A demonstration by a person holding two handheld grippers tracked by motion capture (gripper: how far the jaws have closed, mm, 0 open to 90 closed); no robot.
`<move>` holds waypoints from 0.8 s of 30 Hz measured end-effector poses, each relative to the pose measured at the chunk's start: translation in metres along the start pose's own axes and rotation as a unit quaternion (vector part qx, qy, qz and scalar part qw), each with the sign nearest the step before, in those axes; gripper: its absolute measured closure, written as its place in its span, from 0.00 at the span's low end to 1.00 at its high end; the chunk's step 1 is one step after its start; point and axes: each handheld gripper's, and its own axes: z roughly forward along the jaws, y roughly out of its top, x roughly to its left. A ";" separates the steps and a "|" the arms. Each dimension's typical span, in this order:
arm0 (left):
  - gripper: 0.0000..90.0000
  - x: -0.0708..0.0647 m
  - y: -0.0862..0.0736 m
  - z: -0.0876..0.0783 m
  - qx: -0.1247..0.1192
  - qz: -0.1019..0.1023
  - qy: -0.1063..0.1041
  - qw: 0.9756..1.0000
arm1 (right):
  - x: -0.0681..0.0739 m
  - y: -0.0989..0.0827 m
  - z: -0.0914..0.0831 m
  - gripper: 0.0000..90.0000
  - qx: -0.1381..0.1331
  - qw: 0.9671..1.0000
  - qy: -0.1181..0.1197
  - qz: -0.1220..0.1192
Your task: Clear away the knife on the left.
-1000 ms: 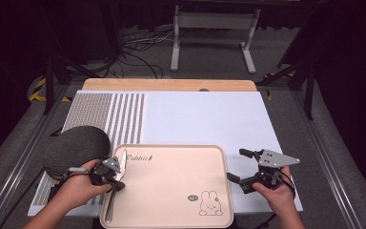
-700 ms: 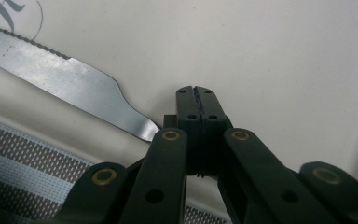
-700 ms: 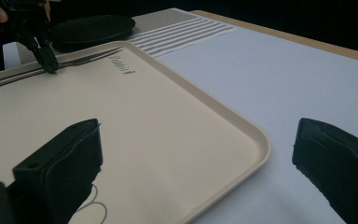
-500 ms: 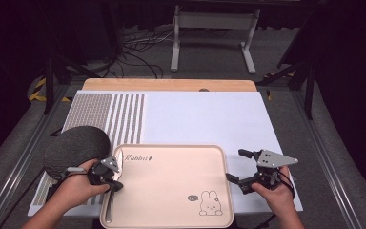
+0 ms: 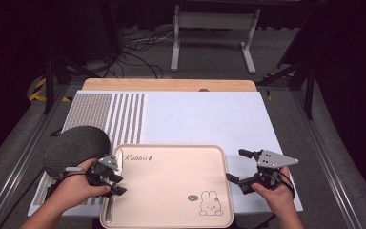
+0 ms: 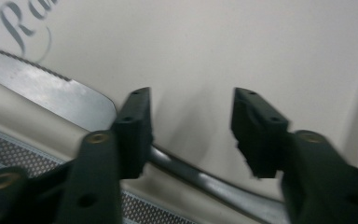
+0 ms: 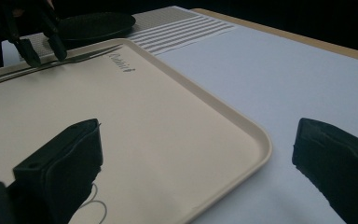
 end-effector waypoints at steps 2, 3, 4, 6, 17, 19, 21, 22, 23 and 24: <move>0.31 0.000 0.001 -0.005 -0.023 -0.006 0.011 1.000 | 0.000 0.000 0.000 0.03 0.001 1.000 0.000 0.000; 0.27 0.000 0.001 -0.005 -0.023 -0.006 0.011 1.000 | 0.000 0.000 0.000 0.03 0.001 1.000 0.000 0.000; 0.27 0.000 0.002 -0.007 -0.037 -0.007 0.014 0.999 | 0.000 0.000 0.000 0.03 0.001 1.000 0.000 0.000; 0.19 0.000 0.002 -0.012 -0.055 -0.001 0.022 0.998 | 0.000 0.000 0.000 0.03 0.000 1.000 0.000 0.000; 0.12 -0.008 -0.006 -0.036 -0.146 0.036 0.050 0.987 | 0.001 0.000 0.000 0.03 -0.003 1.000 0.001 0.000; 0.12 -0.009 -0.011 -0.039 -0.165 0.035 0.057 0.984 | 0.001 0.000 0.000 0.03 -0.003 1.000 0.000 0.000; 0.12 -0.009 -0.018 -0.043 -0.194 0.031 0.063 0.979 | 0.001 0.000 -0.001 0.03 -0.003 1.000 0.001 0.001; 0.11 -0.009 -0.020 -0.044 -0.205 0.031 0.065 0.976 | 0.001 0.000 -0.001 0.03 -0.005 1.000 -0.001 0.001; 0.11 -0.009 -0.020 -0.044 -0.205 0.031 0.065 0.976 | 0.001 0.000 -0.001 0.03 -0.006 1.000 -0.001 0.000; 0.11 -0.009 -0.025 -0.045 -0.222 0.034 0.071 0.972 | 0.001 0.000 -0.001 0.03 -0.006 1.000 -0.001 0.000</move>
